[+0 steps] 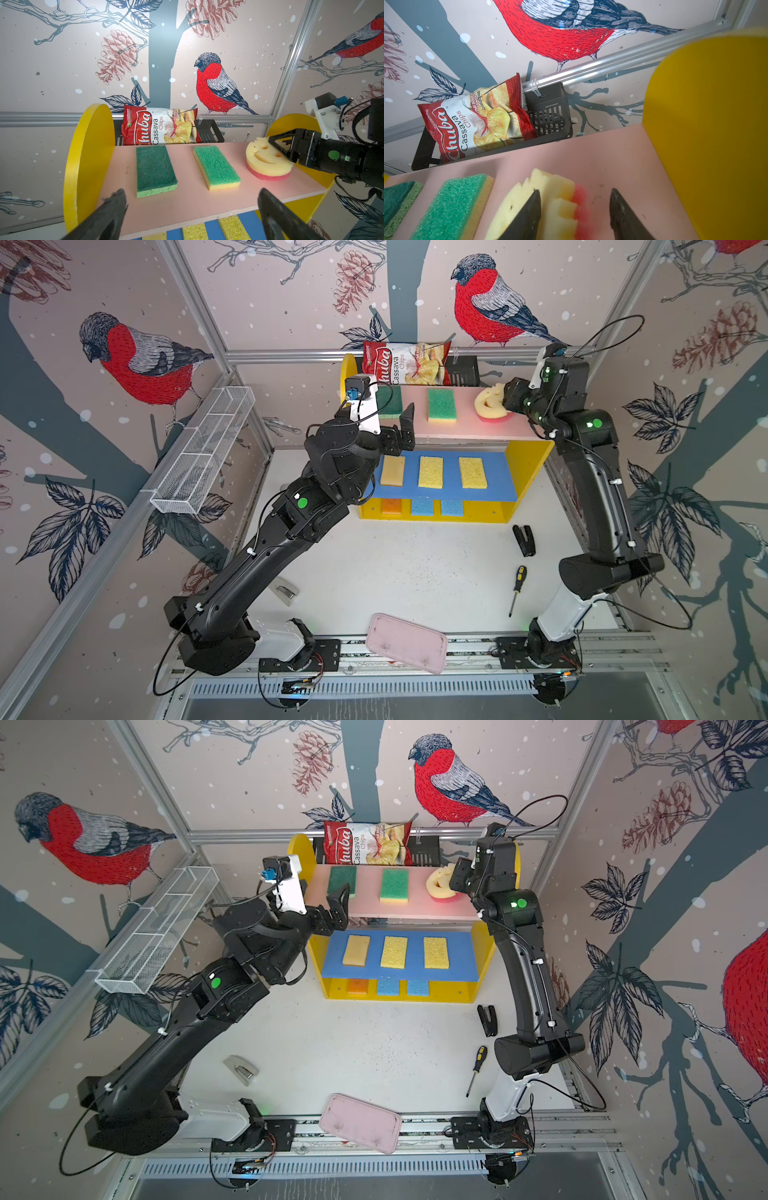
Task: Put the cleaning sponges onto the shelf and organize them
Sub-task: 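Lower the smiley sponge onto the pink shelf beside the green sponges with the right gripper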
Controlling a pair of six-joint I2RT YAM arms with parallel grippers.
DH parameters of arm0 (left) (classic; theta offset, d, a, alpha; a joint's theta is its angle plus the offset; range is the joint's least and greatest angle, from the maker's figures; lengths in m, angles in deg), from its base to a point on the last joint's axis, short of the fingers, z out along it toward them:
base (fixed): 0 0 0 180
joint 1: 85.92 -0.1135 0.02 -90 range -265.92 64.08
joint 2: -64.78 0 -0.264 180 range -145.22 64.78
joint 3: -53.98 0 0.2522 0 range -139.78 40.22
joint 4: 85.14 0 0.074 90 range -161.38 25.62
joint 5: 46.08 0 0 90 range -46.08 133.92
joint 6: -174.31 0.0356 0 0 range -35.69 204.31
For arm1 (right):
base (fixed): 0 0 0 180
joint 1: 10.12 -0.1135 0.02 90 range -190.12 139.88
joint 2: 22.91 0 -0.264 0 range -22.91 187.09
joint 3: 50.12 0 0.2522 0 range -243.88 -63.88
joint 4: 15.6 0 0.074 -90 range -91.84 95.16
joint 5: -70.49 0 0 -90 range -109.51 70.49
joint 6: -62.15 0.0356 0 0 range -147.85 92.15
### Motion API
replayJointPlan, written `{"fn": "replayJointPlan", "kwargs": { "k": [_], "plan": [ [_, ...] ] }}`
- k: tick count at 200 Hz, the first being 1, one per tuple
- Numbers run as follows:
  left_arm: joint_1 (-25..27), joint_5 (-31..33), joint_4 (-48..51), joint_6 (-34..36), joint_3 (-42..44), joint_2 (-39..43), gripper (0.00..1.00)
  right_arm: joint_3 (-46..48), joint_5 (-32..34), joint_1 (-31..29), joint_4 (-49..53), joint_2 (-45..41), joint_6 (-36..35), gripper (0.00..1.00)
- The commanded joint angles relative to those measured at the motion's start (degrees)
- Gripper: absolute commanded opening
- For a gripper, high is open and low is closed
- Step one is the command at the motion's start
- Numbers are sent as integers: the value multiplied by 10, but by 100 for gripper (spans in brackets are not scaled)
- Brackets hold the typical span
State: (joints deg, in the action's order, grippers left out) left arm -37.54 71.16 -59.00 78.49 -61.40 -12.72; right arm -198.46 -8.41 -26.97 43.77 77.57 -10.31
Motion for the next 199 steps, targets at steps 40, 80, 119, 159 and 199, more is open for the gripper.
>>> {"fn": "replayJointPlan", "kwargs": {
  "k": [40, 80, 119, 159, 199],
  "plan": [
    [-1, 10, -22, -1, 6, 7, 97, 18, -21, 3, -8, -11, 3, 61],
    [-1, 9, -19, -3, 6, 9, 97, 52, -37, 2, -15, -5, 9, 63],
    [0, 13, -22, -2, 12, 15, 97, 46, -36, 3, -17, 0, 9, 74],
    [-1, 14, -21, 0, 13, 14, 97, 48, -50, 2, -21, -1, -1, 99],
    [0, 16, -23, 1, 13, 16, 97, 51, -47, 3, -30, -3, -3, 100]
  ]
}}
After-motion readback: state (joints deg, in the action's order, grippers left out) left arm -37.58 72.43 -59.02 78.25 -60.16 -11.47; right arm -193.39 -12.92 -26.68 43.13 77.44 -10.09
